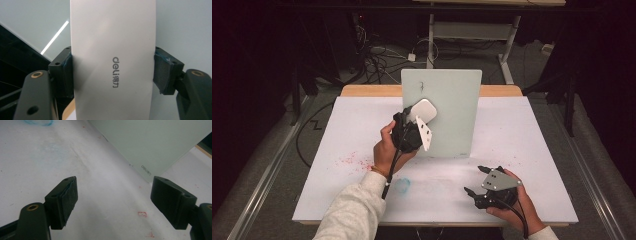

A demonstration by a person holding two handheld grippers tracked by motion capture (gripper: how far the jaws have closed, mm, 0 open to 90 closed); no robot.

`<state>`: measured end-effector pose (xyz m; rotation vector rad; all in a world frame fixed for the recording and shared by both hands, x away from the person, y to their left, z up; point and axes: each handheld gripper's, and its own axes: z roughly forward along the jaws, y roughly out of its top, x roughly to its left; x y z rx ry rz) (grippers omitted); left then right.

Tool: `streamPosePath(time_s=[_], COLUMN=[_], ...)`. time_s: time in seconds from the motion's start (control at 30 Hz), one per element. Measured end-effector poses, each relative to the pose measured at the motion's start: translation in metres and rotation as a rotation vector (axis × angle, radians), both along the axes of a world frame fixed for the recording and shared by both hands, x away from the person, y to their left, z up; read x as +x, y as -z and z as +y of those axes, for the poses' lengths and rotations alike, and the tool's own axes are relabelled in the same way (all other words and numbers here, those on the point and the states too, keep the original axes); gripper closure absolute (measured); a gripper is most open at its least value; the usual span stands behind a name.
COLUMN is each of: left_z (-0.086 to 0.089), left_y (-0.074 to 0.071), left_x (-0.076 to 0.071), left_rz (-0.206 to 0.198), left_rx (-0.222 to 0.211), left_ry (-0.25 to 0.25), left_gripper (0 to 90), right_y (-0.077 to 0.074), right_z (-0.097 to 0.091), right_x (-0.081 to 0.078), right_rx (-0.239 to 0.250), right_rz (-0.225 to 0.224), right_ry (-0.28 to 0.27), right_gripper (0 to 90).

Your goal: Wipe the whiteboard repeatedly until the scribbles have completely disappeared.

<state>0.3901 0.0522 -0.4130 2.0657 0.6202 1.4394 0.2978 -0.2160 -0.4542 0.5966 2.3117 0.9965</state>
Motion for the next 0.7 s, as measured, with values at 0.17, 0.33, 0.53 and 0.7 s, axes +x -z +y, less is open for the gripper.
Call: streamPosePath(time_s=[0.17,0.33,0.53,0.7], left_z=[0.001,0.003,0.008,0.009], left_y=[0.019,0.007,-0.024,-0.047], left_x=[-0.006,-0.002,0.008,0.016], left_rz=[0.012,0.021,0.017,0.007], left_rx=[0.031,0.038,-0.022,-0.043], left_ry=[0.010,0.025,0.006,0.013], left_gripper=[29.2,29.3,29.2,29.2], right_y=[0.000,0.001,0.002,0.002], right_z=[0.000,0.001,0.001,0.002], right_x=[0.000,0.000,0.000,0.000], right_rx=[-0.001,-0.006,-0.008,-0.015], right_rz=[0.001,0.003,0.006,0.003], right_ry=[-0.003,-0.004,-0.010,-0.018], right_gripper=[22.3,22.3,22.3,22.3])
